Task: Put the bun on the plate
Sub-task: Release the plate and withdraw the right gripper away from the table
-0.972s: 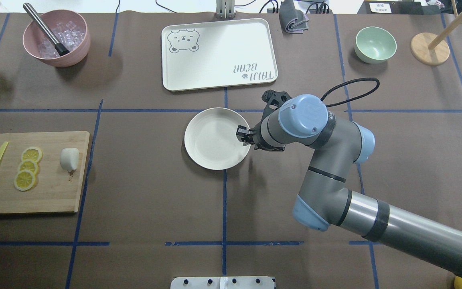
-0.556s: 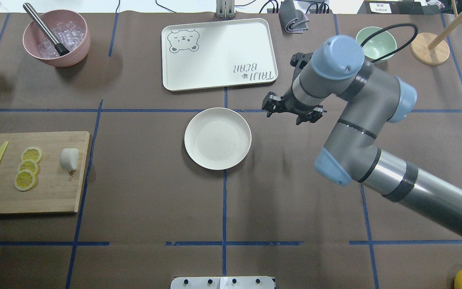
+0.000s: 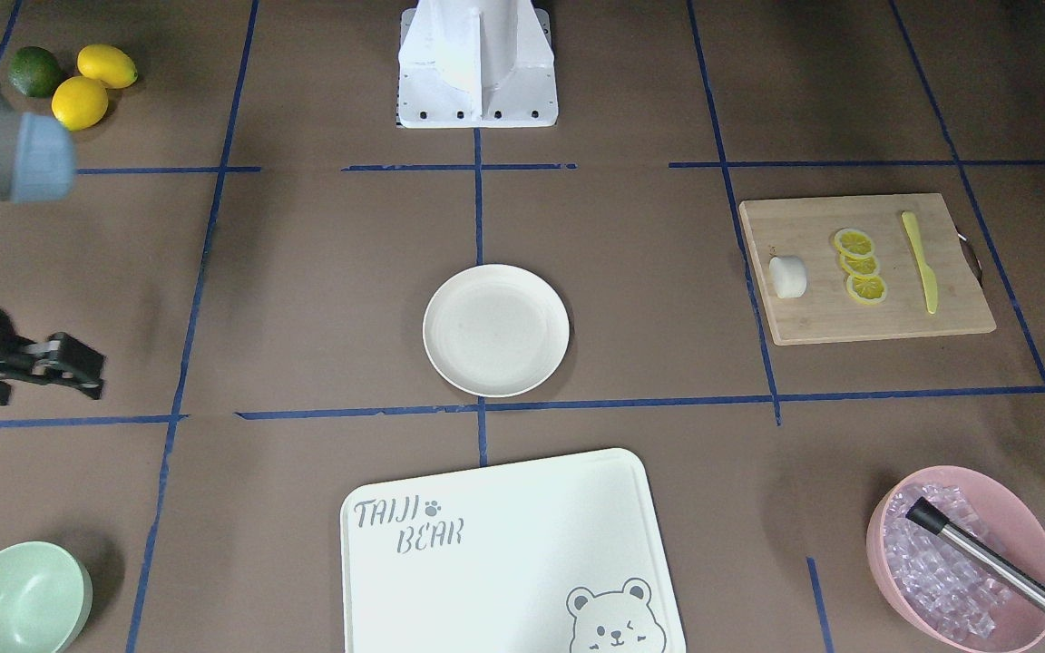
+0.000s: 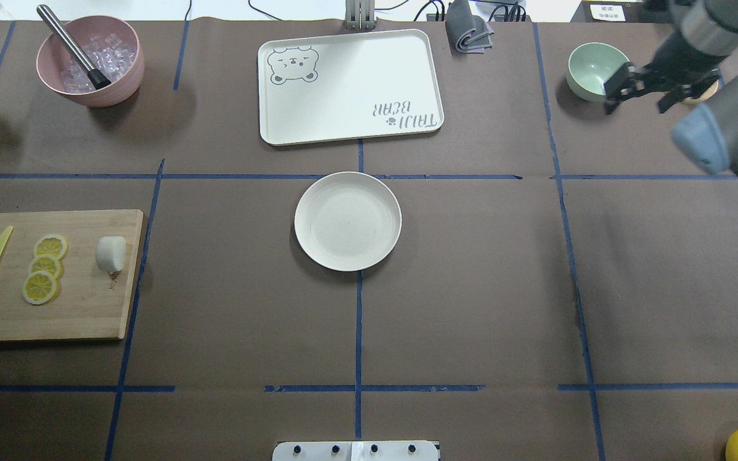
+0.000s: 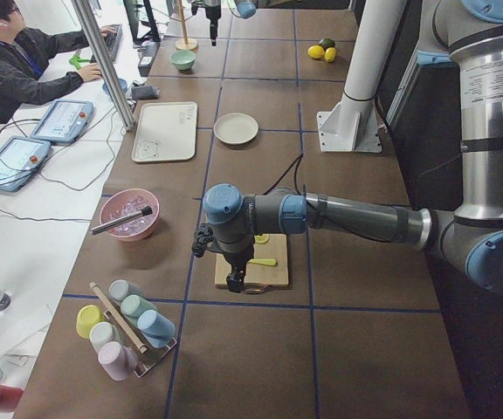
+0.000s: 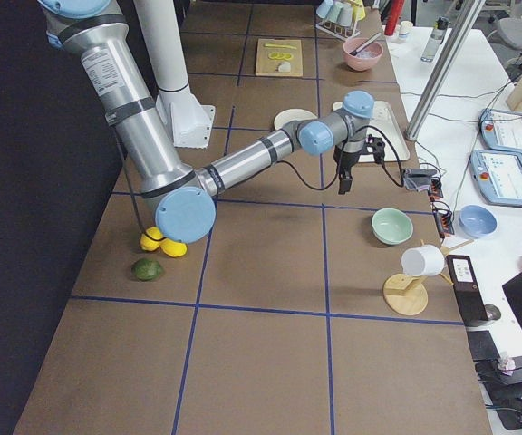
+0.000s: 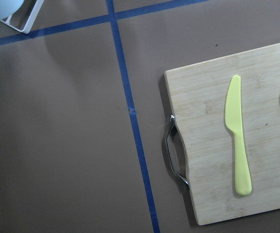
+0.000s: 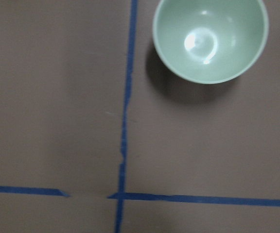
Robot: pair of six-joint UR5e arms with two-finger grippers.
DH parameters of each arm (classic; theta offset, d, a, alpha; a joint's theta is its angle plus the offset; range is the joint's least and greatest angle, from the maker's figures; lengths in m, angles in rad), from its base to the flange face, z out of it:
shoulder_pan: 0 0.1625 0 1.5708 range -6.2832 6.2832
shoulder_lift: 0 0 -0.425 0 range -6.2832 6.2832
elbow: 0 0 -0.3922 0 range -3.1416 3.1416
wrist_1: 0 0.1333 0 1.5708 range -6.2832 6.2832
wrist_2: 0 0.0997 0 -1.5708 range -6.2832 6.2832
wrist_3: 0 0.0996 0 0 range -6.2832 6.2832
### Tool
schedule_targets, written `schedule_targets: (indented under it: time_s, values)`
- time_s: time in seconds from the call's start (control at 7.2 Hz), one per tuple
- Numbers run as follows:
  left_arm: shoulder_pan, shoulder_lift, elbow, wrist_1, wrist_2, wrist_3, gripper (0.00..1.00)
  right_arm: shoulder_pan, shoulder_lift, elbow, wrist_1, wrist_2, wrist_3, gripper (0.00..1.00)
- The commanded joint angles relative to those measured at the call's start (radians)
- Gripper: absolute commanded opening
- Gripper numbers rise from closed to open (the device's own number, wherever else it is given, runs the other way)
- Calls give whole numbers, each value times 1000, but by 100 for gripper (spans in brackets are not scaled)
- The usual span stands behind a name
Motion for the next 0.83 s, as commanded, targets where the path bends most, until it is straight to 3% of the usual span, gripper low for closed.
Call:
schedule_targets:
  time_s: [0.0, 0.28, 0.56, 0.69]
  values:
    - [1, -62, 1, -5, 3, -3, 100, 209, -131, -60, -4, 47, -417, 100]
    - [4, -175, 20, -83, -2, -6, 100, 312, -238, -74, -1, 40, -593, 100]
    - [54, -218, -17, -155, -18, -315, 100, 324, -303, -64, 7, 0, -578, 100]
    - [152, -218, -34, -242, -9, -388, 100, 325, -341, -21, 8, 0, -564, 100]
